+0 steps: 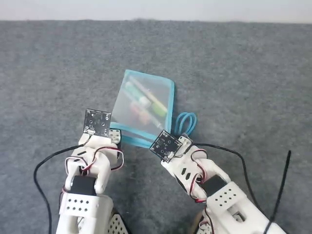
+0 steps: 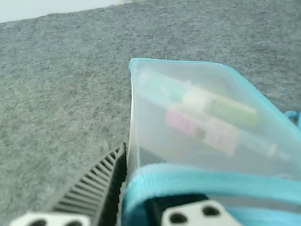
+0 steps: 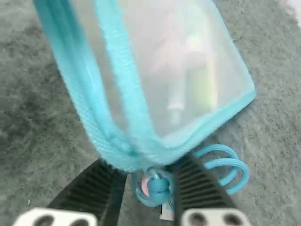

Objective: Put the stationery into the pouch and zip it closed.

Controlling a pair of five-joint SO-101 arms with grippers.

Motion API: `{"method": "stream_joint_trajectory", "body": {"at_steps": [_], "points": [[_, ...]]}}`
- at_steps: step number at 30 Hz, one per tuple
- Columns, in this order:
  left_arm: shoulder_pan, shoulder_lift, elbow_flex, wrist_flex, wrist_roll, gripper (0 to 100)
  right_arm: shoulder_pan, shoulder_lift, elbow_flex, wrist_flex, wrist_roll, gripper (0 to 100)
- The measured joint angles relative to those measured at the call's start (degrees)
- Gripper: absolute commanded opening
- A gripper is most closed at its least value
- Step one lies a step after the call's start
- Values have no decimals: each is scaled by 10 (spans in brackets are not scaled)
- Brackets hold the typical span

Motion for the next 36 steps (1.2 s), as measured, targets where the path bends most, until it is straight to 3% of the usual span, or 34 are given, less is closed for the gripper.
{"method": "stream_joint_trajectory", "body": {"at_steps": [6,13,18,25,32,36], "points": [[-1,0,0,0,0,12,1,1,-39,75,0,7],[17,0,0,0,0,12,27,-18,-219,378,0,12],[40,0,0,0,0,12,25,-18,-337,537,0,136],[40,0,0,0,0,12,-26,-23,-363,564,0,53],[39,0,0,0,0,12,-37,18,-344,564,0,188],[39,0,0,0,0,12,-40,38,-338,564,-11,195]]}}
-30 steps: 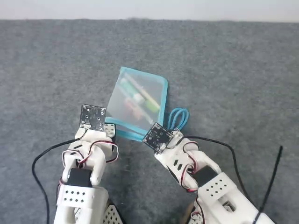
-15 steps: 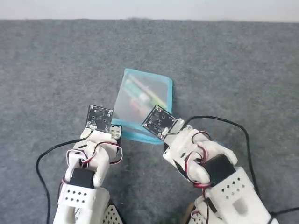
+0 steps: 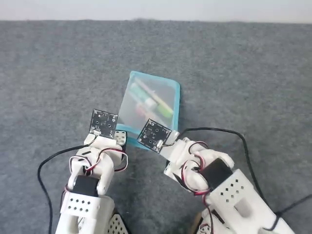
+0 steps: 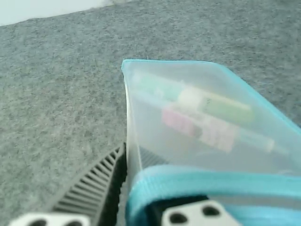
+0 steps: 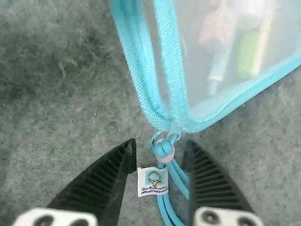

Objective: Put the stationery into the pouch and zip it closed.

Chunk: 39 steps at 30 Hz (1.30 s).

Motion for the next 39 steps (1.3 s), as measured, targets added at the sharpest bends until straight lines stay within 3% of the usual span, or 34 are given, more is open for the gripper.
{"method": "stream_joint_trajectory", "body": {"at_steps": [6,11,16,27,39], "points": [[0,0,0,0,0,12,3,51,0,-47,9,194],[0,0,0,0,0,12,59,152,0,-117,54,183],[0,0,0,0,0,12,80,200,0,-158,74,13],[-1,0,0,0,0,12,83,200,-51,-84,50,7],[-1,0,0,0,0,12,65,82,-55,-22,49,6]]}}
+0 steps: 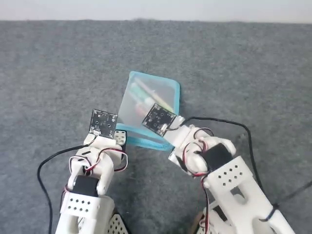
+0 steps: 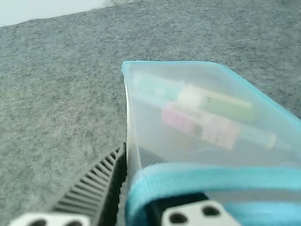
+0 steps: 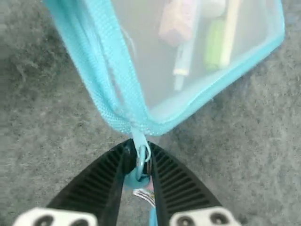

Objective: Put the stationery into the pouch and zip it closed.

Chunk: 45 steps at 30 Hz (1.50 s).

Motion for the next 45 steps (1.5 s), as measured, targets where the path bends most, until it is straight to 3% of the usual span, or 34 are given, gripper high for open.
{"method": "stream_joint_trajectory", "body": {"at_steps": [17,22,27,34,45], "points": [[79,0,0,-2,-1,12,-168,-8,-91,-9,-33,6],[76,0,0,-2,-1,12,-153,-11,-92,30,-33,6],[14,0,0,-24,17,12,-75,-21,-92,53,-55,17],[-55,0,0,-25,40,12,47,-8,-33,12,-62,196],[-92,0,0,-25,62,12,-53,4,87,-84,-12,205]]}}
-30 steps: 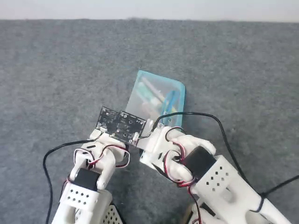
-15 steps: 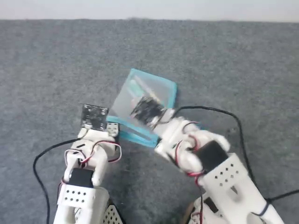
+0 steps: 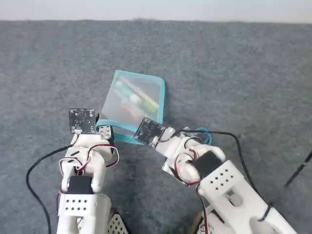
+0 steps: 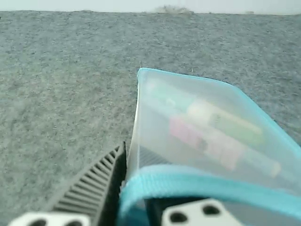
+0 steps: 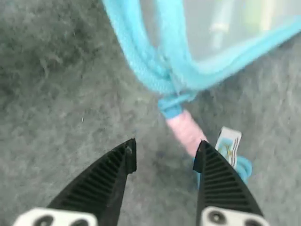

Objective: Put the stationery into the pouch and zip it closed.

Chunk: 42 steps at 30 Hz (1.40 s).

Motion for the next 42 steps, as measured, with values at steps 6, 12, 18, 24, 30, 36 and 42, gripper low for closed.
{"method": "stream_joint_trajectory", "body": {"at_steps": [6,12,18,24,30,36,42], "points": [[1,0,0,0,0,12,-9,21,10,-81,-8,206],[5,0,0,0,0,12,-10,93,-9,-135,-70,202],[5,0,0,0,0,12,-10,144,-18,-179,-106,0],[4,0,0,0,0,12,11,128,-63,-124,-110,6],[29,0,0,-1,0,12,18,46,-142,16,-86,6],[77,0,0,-1,-24,11,-16,35,-193,61,-66,6],[113,0,0,-1,-31,10,-65,35,-196,61,-63,6]]}}
